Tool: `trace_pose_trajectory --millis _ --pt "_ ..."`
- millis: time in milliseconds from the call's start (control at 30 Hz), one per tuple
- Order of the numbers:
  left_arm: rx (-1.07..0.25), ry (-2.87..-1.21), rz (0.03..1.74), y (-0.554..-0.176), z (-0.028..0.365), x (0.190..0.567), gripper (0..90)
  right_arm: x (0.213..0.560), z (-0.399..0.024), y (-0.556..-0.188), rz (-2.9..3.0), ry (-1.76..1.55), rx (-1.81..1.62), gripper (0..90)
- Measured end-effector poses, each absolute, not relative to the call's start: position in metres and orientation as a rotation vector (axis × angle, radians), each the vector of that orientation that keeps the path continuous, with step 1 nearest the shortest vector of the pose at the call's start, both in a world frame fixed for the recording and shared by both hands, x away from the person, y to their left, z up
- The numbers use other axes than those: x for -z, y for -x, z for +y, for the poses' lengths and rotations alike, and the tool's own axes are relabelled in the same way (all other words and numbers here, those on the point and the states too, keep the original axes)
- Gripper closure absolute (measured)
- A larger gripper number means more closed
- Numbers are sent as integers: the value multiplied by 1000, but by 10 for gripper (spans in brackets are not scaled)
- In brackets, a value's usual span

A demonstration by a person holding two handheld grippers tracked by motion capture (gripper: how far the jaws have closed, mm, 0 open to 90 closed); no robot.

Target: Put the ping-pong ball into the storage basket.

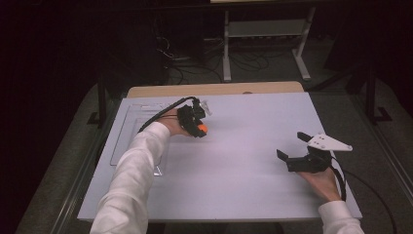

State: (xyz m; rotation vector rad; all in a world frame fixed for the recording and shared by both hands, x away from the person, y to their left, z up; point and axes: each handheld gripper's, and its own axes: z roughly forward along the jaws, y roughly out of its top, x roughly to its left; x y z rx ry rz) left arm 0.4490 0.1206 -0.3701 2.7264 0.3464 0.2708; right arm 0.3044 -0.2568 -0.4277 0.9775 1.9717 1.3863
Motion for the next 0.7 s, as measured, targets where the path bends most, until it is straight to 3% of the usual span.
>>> trace_pose_trajectory --millis 700 --pt "-317 -2703 378 -438 142 335 509 428 -257 -304 1970 -980 -1388 0"
